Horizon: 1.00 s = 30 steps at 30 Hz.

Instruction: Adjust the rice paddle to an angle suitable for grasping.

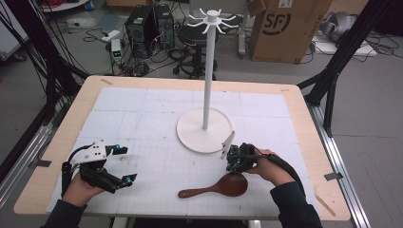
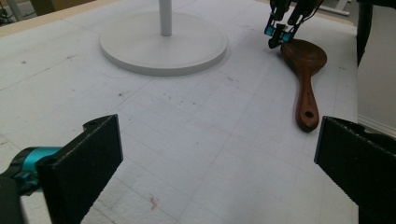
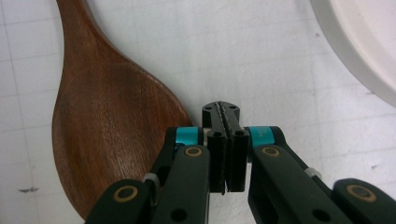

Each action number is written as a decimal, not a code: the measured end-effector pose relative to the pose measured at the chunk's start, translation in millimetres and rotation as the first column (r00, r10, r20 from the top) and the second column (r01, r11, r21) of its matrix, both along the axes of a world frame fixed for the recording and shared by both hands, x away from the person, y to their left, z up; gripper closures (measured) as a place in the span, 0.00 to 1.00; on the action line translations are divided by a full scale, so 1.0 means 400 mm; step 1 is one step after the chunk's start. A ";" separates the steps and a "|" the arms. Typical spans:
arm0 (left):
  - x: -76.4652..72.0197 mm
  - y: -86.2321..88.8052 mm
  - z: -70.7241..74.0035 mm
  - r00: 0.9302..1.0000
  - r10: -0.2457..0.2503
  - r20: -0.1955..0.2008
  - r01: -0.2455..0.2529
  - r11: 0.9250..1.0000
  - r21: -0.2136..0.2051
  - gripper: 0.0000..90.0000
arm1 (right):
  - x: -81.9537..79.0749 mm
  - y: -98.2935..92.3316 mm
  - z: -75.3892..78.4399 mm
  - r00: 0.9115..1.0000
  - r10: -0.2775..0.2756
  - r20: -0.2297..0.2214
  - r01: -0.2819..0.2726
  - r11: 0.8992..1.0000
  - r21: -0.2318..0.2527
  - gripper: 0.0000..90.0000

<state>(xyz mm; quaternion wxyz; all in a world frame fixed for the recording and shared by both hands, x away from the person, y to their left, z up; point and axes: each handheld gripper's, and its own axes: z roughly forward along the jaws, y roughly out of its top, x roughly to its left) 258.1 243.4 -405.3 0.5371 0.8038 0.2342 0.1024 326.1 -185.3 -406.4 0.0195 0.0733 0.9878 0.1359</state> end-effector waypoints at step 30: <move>0.002 0.001 0.000 1.000 -0.001 -0.003 0.001 1.000 0.005 0.02 | -0.117 0.155 0.021 0.963 0.261 -0.073 -0.254 0.963 0.090 1.00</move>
